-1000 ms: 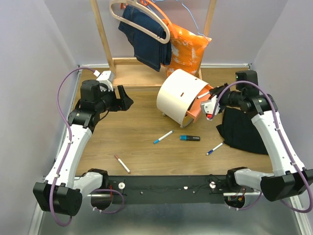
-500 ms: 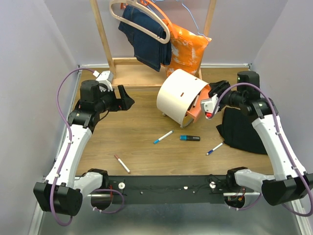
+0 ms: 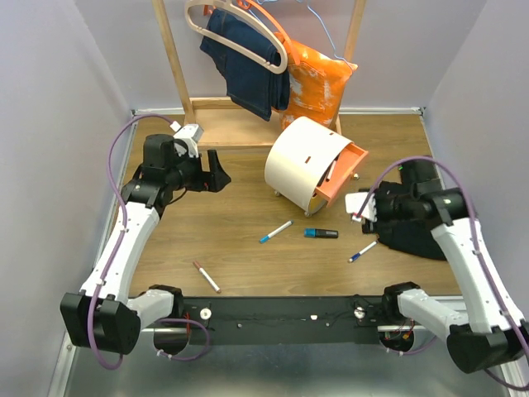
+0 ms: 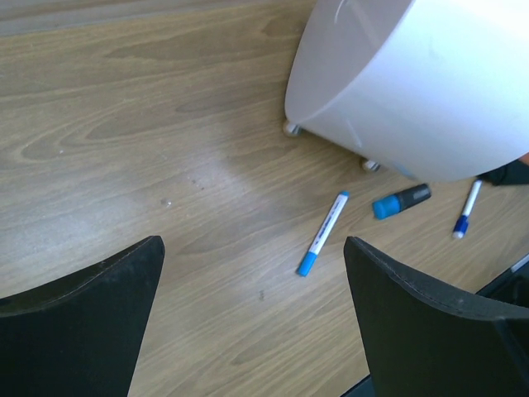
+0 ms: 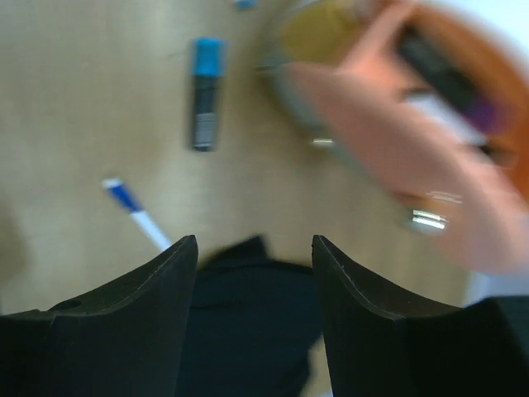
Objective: Sort the stationery into containers
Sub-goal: Pick up the pen from the center of the board.
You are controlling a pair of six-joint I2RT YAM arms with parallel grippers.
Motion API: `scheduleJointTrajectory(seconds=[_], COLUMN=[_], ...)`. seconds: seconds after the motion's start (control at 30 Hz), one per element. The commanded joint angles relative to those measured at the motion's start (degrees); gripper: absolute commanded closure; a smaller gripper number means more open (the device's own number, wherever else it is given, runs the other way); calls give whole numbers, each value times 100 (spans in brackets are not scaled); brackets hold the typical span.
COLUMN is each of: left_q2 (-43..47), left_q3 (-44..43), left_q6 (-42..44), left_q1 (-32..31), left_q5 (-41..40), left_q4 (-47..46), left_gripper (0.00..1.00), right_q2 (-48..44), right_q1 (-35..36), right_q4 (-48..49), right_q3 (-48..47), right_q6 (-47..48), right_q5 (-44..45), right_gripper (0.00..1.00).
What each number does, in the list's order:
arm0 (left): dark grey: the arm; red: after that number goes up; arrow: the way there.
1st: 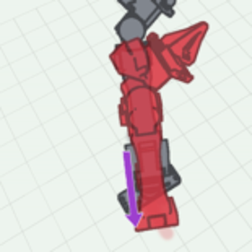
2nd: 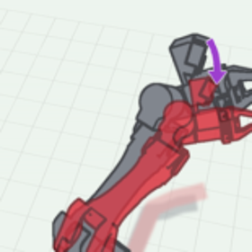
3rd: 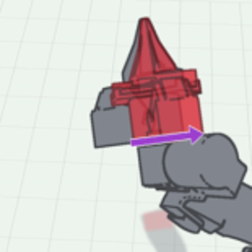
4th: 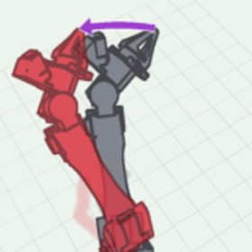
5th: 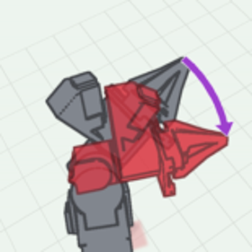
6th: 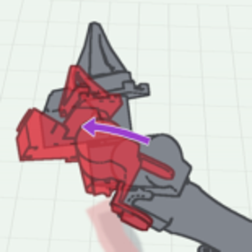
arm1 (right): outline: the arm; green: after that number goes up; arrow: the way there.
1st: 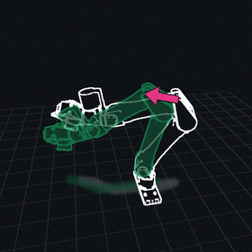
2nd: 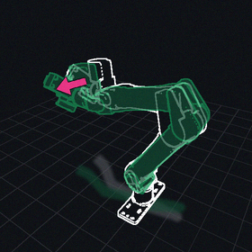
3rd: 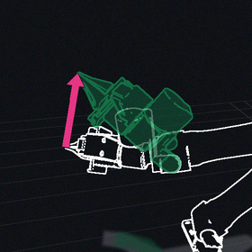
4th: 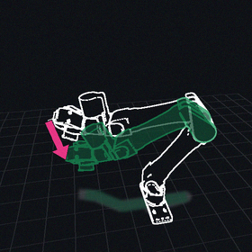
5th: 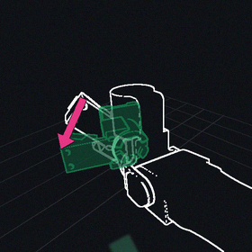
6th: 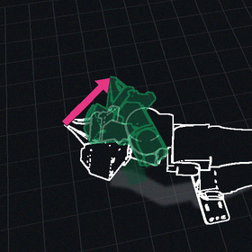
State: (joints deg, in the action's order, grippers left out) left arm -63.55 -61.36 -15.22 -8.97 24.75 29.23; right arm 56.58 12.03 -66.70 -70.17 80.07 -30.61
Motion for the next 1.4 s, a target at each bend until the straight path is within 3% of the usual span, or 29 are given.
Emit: scheduleJointTrajectory(seconds=[0.0,0.27,0.57,0.97,1.37], left_q2=[-202,-281,-500,-685,-764], left_q3=[-218,-288,-455,-482,-456], left_q6=[748,1153,1302,1232,1136], left_q1=[-148,-149,-140,-140,-140], left_q5=[30,-155,-252,-199,-190], left_q4=[486,698,733,610,513], left_gripper=[1,1,1,1,1], right_q2=[99,898,1338,1637,1875], right_q1=[36,168,537,563,563], right_q4=[-934,-626,473,1334,1458], right_q3=[1197,1954,2929,3238,3493], right_q6=[807,1590,1459,1274,1414], right_q5=[-200,63,433,503,855], right_gripper=[34,38,46,48,62])
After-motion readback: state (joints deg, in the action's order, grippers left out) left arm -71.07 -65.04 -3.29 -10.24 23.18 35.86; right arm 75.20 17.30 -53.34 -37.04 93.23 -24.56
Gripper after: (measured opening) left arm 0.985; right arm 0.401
